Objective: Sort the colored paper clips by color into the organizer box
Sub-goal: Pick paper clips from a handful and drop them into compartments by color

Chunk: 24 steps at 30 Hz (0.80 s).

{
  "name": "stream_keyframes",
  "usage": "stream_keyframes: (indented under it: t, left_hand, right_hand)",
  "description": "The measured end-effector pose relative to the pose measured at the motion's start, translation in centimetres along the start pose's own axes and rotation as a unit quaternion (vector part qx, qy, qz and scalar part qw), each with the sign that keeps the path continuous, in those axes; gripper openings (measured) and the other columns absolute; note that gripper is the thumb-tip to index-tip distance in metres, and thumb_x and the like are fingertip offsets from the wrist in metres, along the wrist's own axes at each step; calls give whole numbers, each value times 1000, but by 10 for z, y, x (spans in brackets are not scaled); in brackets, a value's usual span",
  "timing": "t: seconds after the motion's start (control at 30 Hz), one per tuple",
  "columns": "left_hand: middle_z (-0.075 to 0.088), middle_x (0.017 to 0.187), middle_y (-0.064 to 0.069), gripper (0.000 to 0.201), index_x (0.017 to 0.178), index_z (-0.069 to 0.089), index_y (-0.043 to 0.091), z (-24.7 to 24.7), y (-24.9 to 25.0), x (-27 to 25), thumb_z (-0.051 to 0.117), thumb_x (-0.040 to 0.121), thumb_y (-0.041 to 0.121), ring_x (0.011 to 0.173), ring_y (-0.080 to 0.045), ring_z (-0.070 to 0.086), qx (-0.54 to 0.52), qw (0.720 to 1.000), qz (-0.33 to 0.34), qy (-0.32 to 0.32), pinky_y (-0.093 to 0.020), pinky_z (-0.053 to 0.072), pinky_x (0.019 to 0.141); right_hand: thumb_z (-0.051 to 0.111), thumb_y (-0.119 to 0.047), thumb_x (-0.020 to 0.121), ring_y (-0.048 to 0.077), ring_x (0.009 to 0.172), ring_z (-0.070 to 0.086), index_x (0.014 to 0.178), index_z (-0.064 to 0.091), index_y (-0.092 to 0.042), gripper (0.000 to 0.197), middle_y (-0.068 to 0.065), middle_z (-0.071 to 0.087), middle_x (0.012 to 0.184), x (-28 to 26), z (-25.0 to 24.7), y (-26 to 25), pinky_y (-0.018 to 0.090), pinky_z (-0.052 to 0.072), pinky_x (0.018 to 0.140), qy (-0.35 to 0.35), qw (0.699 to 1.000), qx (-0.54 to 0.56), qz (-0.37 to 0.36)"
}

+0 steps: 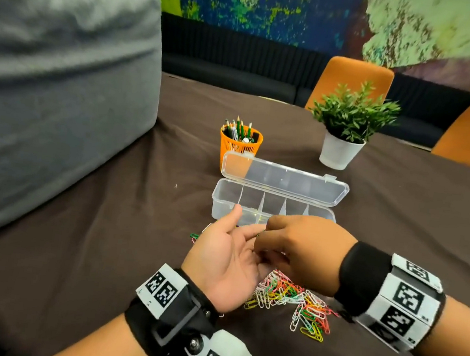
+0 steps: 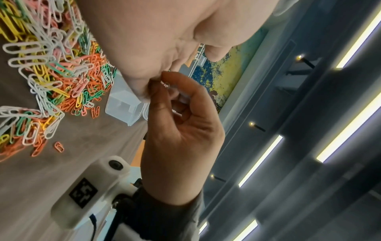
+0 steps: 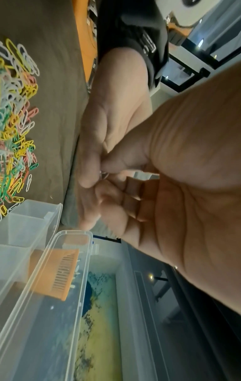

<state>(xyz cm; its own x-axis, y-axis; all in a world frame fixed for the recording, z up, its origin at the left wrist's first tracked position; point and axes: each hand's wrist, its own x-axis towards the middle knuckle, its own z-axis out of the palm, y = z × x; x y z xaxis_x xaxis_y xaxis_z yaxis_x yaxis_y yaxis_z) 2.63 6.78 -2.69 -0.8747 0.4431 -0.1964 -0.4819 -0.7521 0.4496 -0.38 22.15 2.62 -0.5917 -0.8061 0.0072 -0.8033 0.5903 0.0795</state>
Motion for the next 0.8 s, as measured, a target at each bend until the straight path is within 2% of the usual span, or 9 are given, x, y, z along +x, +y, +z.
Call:
stream_keyframes:
  t: [0.13, 0.2, 0.27, 0.37, 0.43, 0.5, 0.67, 0.73, 0.8]
  left_hand:
    - [65, 111, -25, 68, 127, 52, -15, -2, 4, 11, 40, 102, 46, 98, -33, 65, -52, 998, 16, 36, -41, 49, 96]
    - [62, 124, -28, 62, 128, 53, -14, -6, 7, 14, 47, 101, 42, 107, -34, 65, -62, 995, 30, 72, -41, 49, 101]
    - [62, 126, -31, 58, 128, 52, -12, -12, 10, 15, 50, 101, 38, 117, -38, 63, -63, 993, 37, 94, -44, 44, 108]
    - [64, 122, -30, 54, 129, 52, -9, -25, 14, 17, 48, 102, 37, 116, -41, 63, -50, 991, 42, 113, -46, 42, 110]
    - [64, 123, -29, 54, 131, 52, -8, -33, 16, 20, 48, 102, 37, 115, -42, 64, -43, 990, 44, 124, -47, 44, 108]
    - [64, 124, -29, 54, 131, 52, -8, -39, 18, 23, 47, 102, 37, 114, -42, 64, -41, 990, 46, 125, -48, 45, 106]
    - [64, 124, -30, 54, 131, 53, -7, -46, 19, 29, 44, 102, 38, 119, -42, 62, -48, 991, 39, 118, -49, 41, 109]
    - [63, 125, -30, 56, 132, 52, -7, -48, 19, 33, 44, 101, 39, 121, -42, 60, -54, 992, 37, 107, -50, 40, 110]
    - [62, 128, -29, 58, 133, 51, -6, -49, 17, 36, 43, 100, 41, 122, -42, 59, -62, 993, 37, 91, -51, 39, 110]
  right_hand:
    - [62, -27, 86, 4, 73, 58, 92, 70, -28, 10, -11, 61, 85, 2, -2, 15, 26, 50, 67, 92, 985, 143, 8]
    - [71, -12, 86, 3, 68, 61, 96, 71, -18, 11, -5, 68, 80, 6, -4, 25, 20, 50, 67, 152, 932, 321, 73]
    - [70, -1, 85, 12, 64, 64, 95, 67, -8, 13, 3, 70, 74, 9, -4, 43, 25, 52, 59, 197, 858, 448, 155]
    - [68, 1, 86, 16, 60, 65, 88, 63, -5, 8, 6, 71, 70, 12, 9, 85, 30, 51, 55, 226, 823, 439, 280]
    - [68, -2, 86, 14, 58, 64, 85, 64, -8, 8, 4, 71, 69, 11, 23, 110, 28, 51, 56, 211, 836, 370, 344]
    - [67, -9, 86, 12, 65, 64, 84, 67, -18, 9, -1, 70, 72, 11, 36, 123, 22, 49, 63, 173, 871, 268, 372]
    - [56, -21, 90, 20, 91, 64, 97, 70, -30, 18, -5, 69, 99, 7, 46, 133, 29, 51, 83, 69, 909, 101, 399]
    - [58, -27, 92, 22, 95, 61, 105, 72, -31, 20, -3, 61, 107, 6, 47, 123, 32, 50, 86, 72, 932, 39, 354]
    - [63, -29, 89, 17, 82, 61, 100, 73, -32, 15, -7, 60, 98, 8, 44, 95, 35, 53, 76, 145, 953, 76, 256]
